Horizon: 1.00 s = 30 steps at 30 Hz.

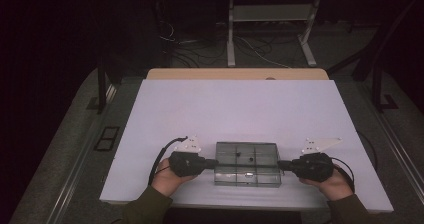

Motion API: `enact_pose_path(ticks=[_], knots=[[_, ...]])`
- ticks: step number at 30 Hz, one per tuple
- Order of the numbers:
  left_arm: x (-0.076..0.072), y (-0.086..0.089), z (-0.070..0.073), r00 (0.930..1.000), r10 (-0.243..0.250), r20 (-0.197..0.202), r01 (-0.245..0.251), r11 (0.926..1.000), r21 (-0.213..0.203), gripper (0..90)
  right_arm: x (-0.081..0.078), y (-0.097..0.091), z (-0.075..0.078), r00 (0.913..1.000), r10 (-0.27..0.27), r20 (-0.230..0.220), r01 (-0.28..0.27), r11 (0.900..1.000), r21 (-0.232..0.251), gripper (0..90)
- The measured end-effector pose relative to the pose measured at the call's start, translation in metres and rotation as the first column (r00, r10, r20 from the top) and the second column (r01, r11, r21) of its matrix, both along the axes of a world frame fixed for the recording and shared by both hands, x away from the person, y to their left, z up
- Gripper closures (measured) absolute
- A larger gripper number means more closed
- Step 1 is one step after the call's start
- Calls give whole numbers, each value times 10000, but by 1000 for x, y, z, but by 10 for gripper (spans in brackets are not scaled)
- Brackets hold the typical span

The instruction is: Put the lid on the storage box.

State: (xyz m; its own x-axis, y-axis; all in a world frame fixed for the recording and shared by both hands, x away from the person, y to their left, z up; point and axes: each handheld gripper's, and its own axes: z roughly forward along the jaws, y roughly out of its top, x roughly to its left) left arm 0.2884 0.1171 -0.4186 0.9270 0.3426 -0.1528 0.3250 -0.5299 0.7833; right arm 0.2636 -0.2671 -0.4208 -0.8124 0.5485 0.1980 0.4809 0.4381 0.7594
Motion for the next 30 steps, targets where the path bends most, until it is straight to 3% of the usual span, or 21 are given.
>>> enact_pose_path(ticks=[20, 25, 30], knots=[[4, 3, -6, 9997, 221, -132, -211, 9973, 707, 889, 2, -2, -7, 9997, -190, -150, 183, 9985, -511, 891], [5, 4, -6, 9996, 220, -164, -207, 9970, 746, 888, 2, -4, -6, 9997, -207, -97, 202, 9984, -526, 891], [8, 11, -2, 9986, 533, -24, -530, 9967, 620, 869, 3, -8, -4, 9991, -420, 35, 421, 9980, -466, 890]])
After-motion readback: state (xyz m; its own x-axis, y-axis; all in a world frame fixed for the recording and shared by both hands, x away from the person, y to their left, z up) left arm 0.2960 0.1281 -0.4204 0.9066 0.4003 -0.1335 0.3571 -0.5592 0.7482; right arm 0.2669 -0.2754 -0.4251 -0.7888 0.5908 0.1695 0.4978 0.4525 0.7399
